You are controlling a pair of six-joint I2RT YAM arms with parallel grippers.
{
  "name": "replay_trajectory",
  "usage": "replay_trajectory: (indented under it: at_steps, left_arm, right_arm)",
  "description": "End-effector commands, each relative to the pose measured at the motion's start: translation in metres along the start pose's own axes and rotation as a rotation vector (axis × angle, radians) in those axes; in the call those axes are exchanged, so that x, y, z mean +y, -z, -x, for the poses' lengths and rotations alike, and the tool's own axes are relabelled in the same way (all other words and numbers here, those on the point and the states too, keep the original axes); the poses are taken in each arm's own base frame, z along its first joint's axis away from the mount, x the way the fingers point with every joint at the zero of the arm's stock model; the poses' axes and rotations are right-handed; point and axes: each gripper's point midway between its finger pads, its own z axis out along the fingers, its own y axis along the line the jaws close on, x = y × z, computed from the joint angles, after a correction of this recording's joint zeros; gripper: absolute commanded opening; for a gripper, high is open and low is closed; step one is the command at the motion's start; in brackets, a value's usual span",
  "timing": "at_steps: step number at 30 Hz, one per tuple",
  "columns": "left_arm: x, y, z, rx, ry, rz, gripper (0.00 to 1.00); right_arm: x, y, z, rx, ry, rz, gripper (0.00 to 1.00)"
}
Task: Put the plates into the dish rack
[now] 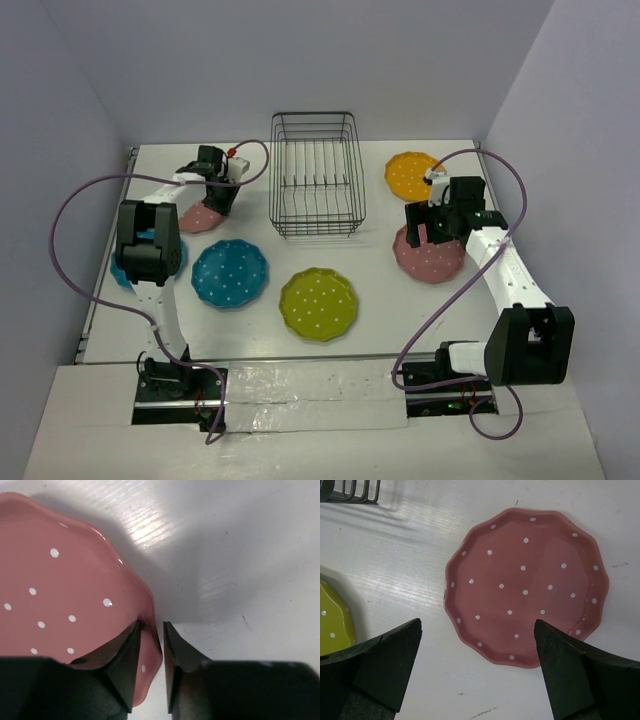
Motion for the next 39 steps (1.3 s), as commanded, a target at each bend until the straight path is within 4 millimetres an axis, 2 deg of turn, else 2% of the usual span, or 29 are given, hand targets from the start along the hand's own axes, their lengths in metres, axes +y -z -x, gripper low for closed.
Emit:
replay_trajectory:
  at_steps: [1,8,9,12,16,18,22,25,26,27,28,31,34,36,39]
  left_arm:
    - [-0.001,-0.008,0.010,-0.018,-0.030,0.017,0.32]
    - [-0.012,-0.017,-0.004,0.012,-0.056,0.020,0.16]
    - [-0.014,-0.019,-0.009,0.022,-0.054,0.016,0.10]
    - [-0.011,-0.021,-0.017,0.046,-0.042,0.045,0.00]
    - [-0.013,-0.017,-0.022,0.060,-0.023,0.038,0.00]
    - [-0.017,-0.007,-0.018,0.051,-0.008,0.020,0.00]
    - [-0.024,0.022,0.003,-0.023,0.034,-0.029,0.00]
    - [-0.029,0.052,0.024,-0.094,0.109,-0.098,0.00]
    - [-0.027,0.067,0.037,-0.137,0.124,-0.108,0.00]
    - [-0.033,0.076,0.044,-0.167,0.137,-0.166,0.00]
    - [-0.031,0.085,0.046,-0.176,0.176,-0.192,0.00]
    - [-0.030,0.123,0.070,-0.279,0.230,-0.288,0.00]
    - [-0.029,0.146,0.081,-0.350,0.280,-0.362,0.00]
    - [-0.023,0.155,0.084,-0.381,0.301,-0.383,0.00]
    - [-0.031,0.173,0.093,-0.427,0.370,-0.485,0.00]
  right_arm:
    - [0.000,-0.002,0.007,-0.019,0.017,0.002,1.00]
    - [0.000,-0.001,0.009,-0.022,0.021,0.000,1.00]
    - [0.000,-0.001,0.010,-0.025,0.021,0.000,1.00]
    - [0.000,0.001,0.010,-0.028,0.022,-0.002,1.00]
    - [0.000,0.004,0.011,-0.033,0.023,-0.005,1.00]
    - [0.001,0.006,0.011,-0.038,0.024,-0.006,1.00]
    - [0.001,0.009,0.011,-0.043,0.025,-0.005,1.00]
    - [0.003,0.009,0.011,-0.045,0.024,-0.001,1.00]
    - [0.003,0.010,0.011,-0.048,0.025,0.000,1.00]
    - [0.003,0.010,0.012,-0.050,0.025,0.003,1.00]
    - [0.004,0.011,0.012,-0.052,0.026,0.004,1.00]
    - [0.004,0.012,0.012,-0.055,0.028,0.005,1.00]
    - [0.005,0.013,0.012,-0.057,0.030,0.007,1.00]
    - [0.005,0.013,0.013,-0.058,0.029,0.008,1.00]
    - [0.006,0.013,0.013,-0.059,0.029,0.011,1.00]
